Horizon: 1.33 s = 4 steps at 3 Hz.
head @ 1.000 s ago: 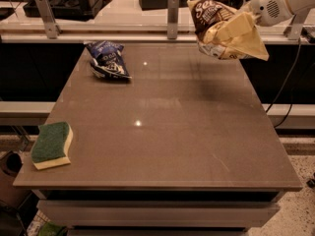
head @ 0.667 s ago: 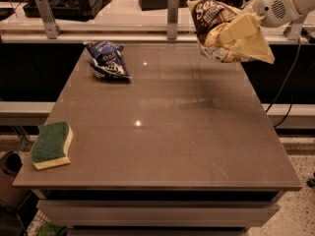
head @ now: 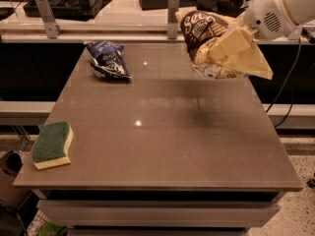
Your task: Move brown chip bag near sponge
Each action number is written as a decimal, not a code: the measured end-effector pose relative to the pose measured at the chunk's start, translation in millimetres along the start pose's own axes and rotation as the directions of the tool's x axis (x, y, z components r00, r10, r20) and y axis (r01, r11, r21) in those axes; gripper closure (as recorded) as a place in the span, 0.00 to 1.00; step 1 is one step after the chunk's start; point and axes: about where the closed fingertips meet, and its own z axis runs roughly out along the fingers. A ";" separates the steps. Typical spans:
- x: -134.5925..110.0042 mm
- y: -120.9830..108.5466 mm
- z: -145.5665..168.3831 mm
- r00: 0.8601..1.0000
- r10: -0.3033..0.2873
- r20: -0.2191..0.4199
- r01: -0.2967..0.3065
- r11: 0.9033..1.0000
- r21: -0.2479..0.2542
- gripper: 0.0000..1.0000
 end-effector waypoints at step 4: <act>-15.7 103.8 21.5 0.997 -0.082 0.015 0.083 0.992 -0.095 1.00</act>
Offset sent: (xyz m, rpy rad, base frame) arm -0.0726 0.0515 -0.0145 0.0217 0.0143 0.0997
